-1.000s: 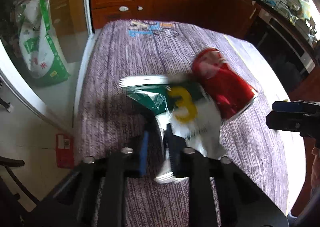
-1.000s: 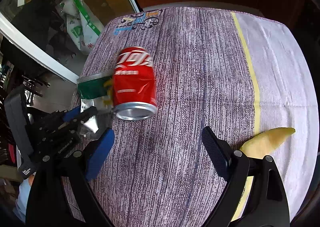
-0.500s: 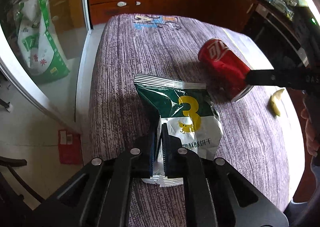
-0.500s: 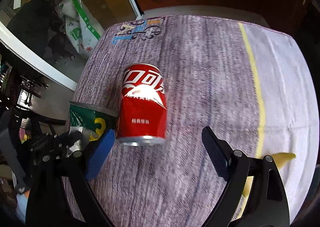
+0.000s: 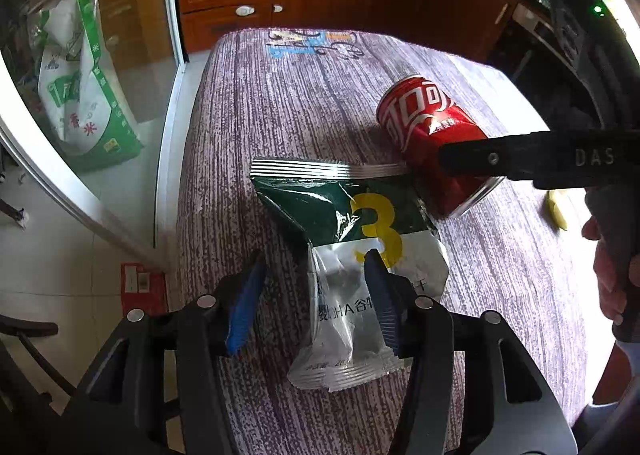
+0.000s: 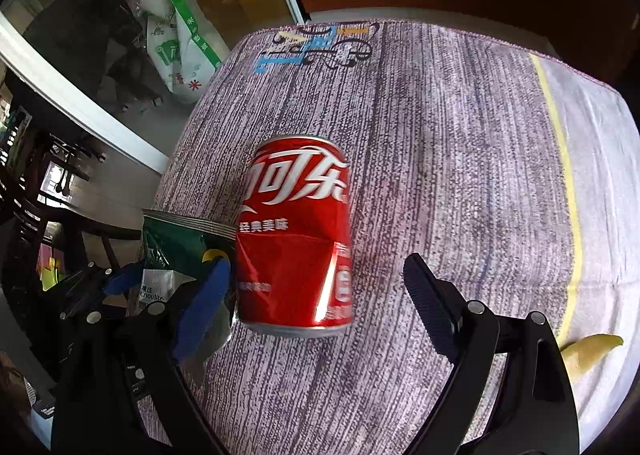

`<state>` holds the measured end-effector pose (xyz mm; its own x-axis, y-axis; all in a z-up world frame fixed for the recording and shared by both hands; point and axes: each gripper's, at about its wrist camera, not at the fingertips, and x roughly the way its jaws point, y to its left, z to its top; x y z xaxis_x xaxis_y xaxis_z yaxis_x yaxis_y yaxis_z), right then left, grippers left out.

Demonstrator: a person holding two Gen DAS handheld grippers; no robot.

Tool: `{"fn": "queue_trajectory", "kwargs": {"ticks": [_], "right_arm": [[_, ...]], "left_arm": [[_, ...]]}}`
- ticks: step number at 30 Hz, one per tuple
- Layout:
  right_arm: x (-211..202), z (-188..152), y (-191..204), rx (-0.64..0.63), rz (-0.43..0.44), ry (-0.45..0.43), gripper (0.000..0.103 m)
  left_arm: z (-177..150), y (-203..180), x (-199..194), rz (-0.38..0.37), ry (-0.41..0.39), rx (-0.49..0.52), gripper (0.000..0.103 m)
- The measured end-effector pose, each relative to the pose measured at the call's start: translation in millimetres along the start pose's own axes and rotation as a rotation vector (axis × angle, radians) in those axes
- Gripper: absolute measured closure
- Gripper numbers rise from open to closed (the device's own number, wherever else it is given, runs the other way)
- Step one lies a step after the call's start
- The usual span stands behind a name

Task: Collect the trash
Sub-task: 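Grasp the green snack packet with the left tool while the right tool grasps the red Coca-Cola can, then lift the packet and can and carry both toward the teal bin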

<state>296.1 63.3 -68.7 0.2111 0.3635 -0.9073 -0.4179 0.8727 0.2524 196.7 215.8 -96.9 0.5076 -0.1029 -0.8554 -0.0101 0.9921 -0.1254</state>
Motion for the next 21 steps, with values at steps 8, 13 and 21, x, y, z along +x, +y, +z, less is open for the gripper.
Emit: {"fn": "queue_trajectory", "kwargs": {"ticks": [8,13,21], "right_arm": [[9.3,5.4,11.7,-0.023,0.020,-0.004,0.025],[14.5,4.4,16.9,-0.038,0.020,0.006,0.048],[-15.2,-9.5,0.4,0.001,0.025,-0.037,0.048]], "left_arm": [[-0.3,-3.5,1.1,-0.004,0.001,0.014,0.043],[-1.1,-3.0,0.9,-0.006,0.002,0.015,0.040],[-5.9,-19.0,4.4,0.038,-0.011,0.077,0.034]]}}
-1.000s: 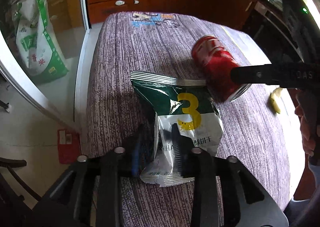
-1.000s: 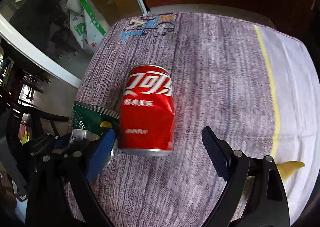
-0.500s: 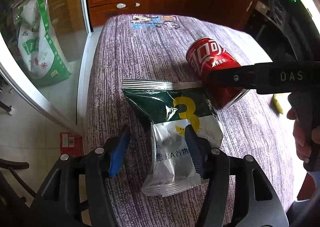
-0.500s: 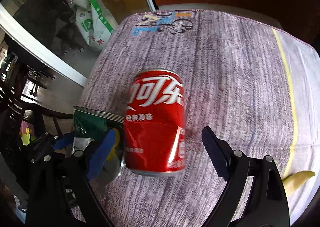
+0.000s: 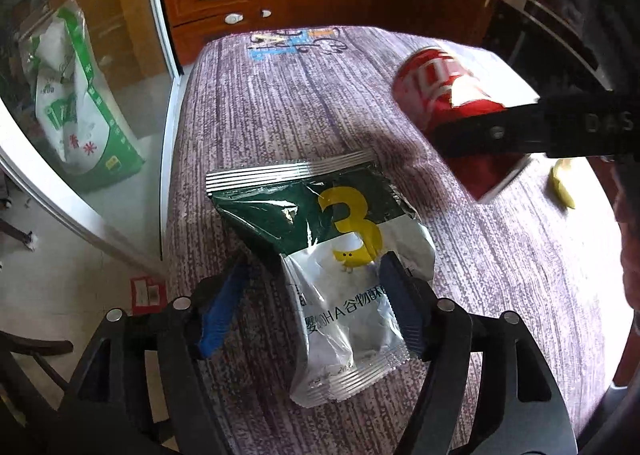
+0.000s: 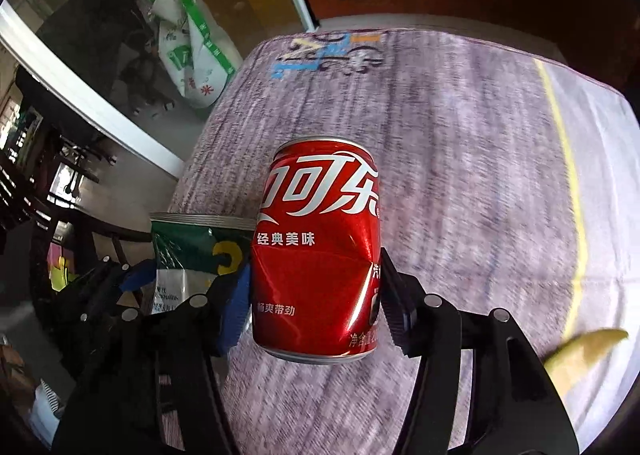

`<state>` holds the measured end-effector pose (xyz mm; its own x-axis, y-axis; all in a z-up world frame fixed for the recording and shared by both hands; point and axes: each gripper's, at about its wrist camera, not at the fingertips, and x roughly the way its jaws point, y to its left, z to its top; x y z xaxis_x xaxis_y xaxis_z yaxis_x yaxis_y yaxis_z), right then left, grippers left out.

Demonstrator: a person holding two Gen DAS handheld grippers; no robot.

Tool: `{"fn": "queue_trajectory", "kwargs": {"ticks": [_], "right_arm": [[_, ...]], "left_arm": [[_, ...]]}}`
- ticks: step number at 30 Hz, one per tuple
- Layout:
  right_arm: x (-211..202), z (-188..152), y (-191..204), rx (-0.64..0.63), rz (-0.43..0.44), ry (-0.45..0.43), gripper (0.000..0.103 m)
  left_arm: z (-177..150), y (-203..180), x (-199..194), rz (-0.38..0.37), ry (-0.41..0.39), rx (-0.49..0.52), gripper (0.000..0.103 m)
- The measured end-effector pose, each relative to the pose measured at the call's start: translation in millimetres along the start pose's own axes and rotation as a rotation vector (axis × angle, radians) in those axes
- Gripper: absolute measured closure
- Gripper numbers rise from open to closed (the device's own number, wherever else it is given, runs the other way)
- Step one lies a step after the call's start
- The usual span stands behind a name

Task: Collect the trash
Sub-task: 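Lift the packet and can and carry both toward the teal bin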

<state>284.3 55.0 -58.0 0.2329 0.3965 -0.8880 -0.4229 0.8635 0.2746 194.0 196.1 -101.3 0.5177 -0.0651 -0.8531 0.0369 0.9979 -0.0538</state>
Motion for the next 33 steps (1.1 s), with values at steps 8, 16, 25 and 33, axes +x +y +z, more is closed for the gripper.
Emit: {"fn": "queue_trajectory", "kwargs": {"ticks": [8,16,25,33], "right_arm": [[-23.6,-24.6,-25.8,0.059,-0.023,-0.014,0.048],[-38.0,-45.9,-29.5,0.089,-0.021,-0.013,0.047],[-74.8,-72.2,-35.8,0.091,-0.037,-0.039,0.047],[-96.6,-102.3,-37.9,0.101,-0.030,-0.045,0.047]], "left_arm": [[-3.2,-8.5,-1.6,0.007,0.003,0.007,0.035],[-4.5,-19.4,-6.6,0.022,-0.014,-0.019,0.084],[-17.9,-50.2,-32.4,0.010,-0.044,0.006,0.094],[-40.4,-55.2,-62.0,-0.025,-0.053,-0.020,0.094]]}}
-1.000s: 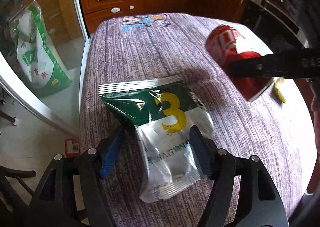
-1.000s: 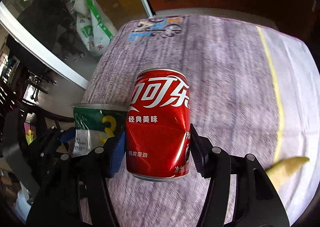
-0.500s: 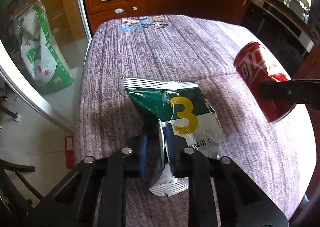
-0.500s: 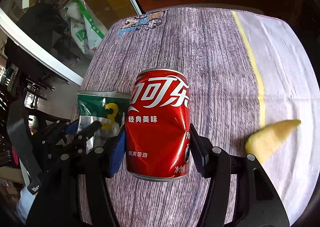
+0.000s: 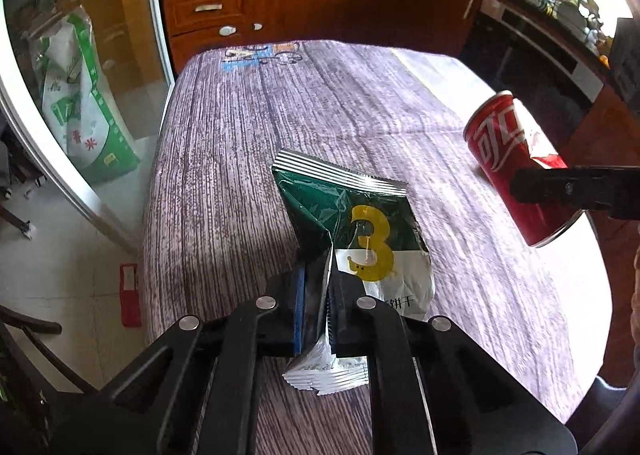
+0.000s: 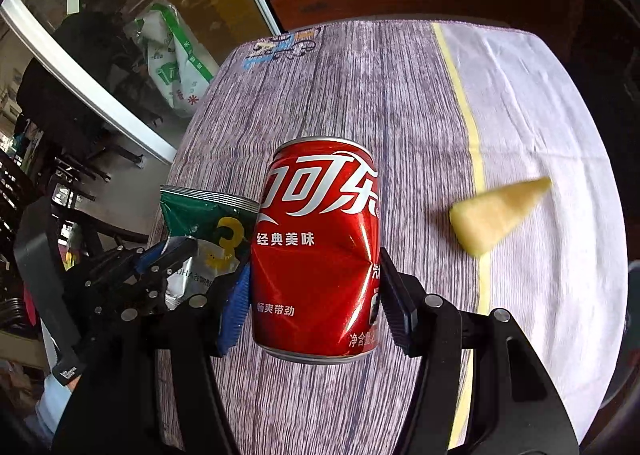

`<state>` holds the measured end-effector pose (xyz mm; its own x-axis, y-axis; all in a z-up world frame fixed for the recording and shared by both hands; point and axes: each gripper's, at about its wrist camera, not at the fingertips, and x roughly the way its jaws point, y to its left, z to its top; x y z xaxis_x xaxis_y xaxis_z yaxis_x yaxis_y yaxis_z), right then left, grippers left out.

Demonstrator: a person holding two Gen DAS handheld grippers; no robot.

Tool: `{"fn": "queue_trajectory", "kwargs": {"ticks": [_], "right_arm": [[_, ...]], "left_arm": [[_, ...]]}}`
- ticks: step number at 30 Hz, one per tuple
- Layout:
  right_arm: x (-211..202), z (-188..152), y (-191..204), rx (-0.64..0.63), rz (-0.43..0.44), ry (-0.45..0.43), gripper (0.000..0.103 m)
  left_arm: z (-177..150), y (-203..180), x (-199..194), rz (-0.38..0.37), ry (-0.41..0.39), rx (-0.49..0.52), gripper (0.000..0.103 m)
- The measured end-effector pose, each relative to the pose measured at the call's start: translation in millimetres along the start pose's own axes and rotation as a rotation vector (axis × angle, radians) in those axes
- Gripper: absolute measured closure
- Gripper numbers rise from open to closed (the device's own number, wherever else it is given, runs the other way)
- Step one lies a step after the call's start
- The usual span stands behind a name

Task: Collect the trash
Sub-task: 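Lift the packet and can and carry both toward the teal bin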

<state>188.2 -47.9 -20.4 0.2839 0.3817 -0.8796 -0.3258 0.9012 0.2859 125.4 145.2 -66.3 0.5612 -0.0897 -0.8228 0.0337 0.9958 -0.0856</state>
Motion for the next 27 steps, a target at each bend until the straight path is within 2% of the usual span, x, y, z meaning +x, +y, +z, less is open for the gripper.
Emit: {"fn": "queue_trajectory", "kwargs": {"ticks": [6,15,21,27], "right_arm": [[-41.1,-20.3,-19.7,0.046,0.002,-0.057,0.047],[-117.3,-51.5,-62.0,0.113,-0.010,-0.187,0.047],[-153.2,-74.3,-91.8,0.156,-0.008,-0.250,0.047],[-188.3,-106.2,-128.2,0.197,-0.014,-0.315,0.047]], "left_arm": [[6.7,-13.1,-26.1,-0.003,-0.037,0.017,0.094],[18.2,-60.0,-78.5,-0.033,-0.150,0.051,0.094],[27.8,-108.3,-100.5,-0.070,-0.181,0.114,0.093],[32.3,-179.5,-113.9,-0.113,-0.197,0.223,0.093]]}}
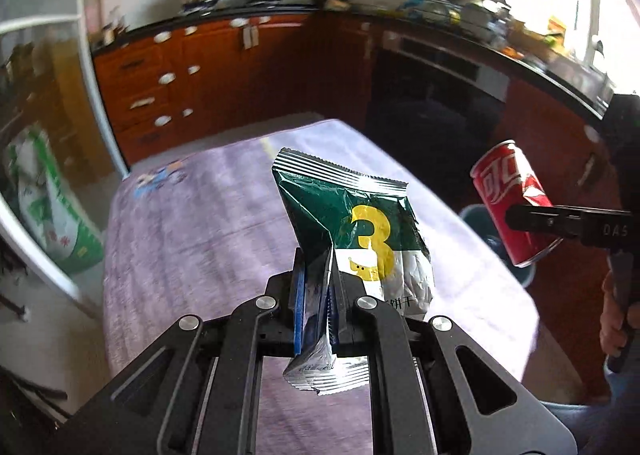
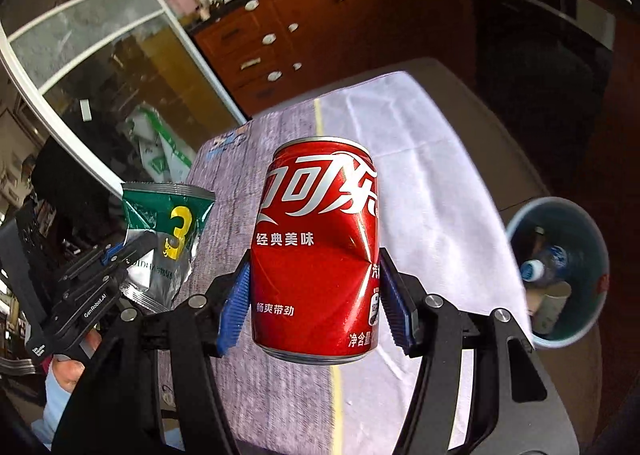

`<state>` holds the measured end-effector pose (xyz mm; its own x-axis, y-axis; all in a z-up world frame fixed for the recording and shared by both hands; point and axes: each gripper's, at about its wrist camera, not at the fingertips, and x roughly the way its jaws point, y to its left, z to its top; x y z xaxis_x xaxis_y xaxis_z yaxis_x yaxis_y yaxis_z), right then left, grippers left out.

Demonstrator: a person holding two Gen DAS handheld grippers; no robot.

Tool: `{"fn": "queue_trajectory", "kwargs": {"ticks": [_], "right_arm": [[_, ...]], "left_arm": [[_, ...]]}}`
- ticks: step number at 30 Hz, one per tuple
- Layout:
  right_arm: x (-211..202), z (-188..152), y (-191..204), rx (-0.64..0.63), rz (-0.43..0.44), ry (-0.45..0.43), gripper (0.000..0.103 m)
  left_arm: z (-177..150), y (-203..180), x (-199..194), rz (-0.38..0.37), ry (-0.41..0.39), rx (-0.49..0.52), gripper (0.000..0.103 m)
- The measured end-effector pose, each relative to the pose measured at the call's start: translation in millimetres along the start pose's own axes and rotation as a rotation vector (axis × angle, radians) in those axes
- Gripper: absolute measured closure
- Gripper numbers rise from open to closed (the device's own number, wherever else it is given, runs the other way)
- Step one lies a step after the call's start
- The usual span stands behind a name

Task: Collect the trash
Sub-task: 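Lift the packet and can and carry both toward the teal bin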

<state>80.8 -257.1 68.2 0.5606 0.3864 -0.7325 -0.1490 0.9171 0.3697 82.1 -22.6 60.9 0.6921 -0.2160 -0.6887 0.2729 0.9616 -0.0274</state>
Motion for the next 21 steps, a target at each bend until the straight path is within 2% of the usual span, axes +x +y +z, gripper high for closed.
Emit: {"fn": "queue_trajectory", "kwargs": {"ticks": [7,12,15,21], "right_arm": [[-53.5,-14.7,-59.5,0.084,-0.030,-0.095,0.047],[-84.1,-28.7,-110.2,0.166,-0.091,-0.145,0.047],[-96.0,-37.1,-140.1,0.218,-0.126,-0.159,0.047],[-104.5,-46.6,-183.4,0.304,-0.173,-0.169,0.047]], "left_arm": [[25.6,-87.4,12.5,-0.093,0.002,0.118,0.093],[37.3,-147.3,32.3,-0.176,0.018,0.191,0.093],[40.4,-185.5,51.2,-0.225,0.043,0.237,0.093],[43.1,-234.4,85.2,-0.284,0.083,0.308,0.093]]}}
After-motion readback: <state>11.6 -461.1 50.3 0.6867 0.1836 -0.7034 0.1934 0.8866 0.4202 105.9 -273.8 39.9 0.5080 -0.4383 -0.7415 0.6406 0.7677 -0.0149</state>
